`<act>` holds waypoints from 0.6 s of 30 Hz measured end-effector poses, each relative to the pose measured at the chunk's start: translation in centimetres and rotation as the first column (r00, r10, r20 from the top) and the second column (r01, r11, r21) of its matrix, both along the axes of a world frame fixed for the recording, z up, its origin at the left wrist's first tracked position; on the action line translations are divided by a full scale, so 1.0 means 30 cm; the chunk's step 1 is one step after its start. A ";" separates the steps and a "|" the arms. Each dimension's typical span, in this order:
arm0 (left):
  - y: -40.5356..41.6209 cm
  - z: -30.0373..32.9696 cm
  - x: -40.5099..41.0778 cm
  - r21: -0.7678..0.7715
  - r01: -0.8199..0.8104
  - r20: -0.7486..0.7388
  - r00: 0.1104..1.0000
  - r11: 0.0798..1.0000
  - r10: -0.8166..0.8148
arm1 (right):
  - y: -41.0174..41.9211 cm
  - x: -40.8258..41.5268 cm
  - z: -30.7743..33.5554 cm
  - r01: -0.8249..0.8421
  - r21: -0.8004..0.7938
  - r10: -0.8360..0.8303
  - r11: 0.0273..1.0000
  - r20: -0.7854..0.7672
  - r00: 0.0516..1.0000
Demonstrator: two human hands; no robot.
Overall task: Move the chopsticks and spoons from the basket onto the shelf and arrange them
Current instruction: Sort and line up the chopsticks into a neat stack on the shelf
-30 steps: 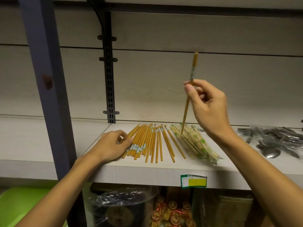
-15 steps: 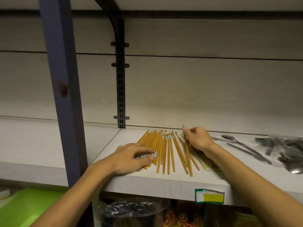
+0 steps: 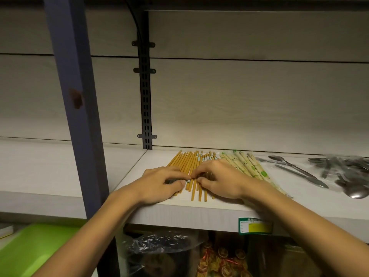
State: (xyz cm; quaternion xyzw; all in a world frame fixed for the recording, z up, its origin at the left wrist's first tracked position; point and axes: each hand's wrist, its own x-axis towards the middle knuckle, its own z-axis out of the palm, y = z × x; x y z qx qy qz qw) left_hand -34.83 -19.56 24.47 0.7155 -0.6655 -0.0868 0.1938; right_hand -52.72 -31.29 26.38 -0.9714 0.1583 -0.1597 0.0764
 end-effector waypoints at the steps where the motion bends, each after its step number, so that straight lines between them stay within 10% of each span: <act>1: -0.001 0.001 -0.002 -0.026 -0.006 0.011 1.000 1.000 0.006 | 0.001 -0.003 -0.005 0.000 -0.020 0.000 1.000 -0.019 1.000; 18: -0.001 -0.004 -0.008 -0.112 0.017 0.022 1.000 0.994 -0.015 | 0.020 -0.002 -0.031 0.018 -0.057 -0.022 0.998 -0.069 0.997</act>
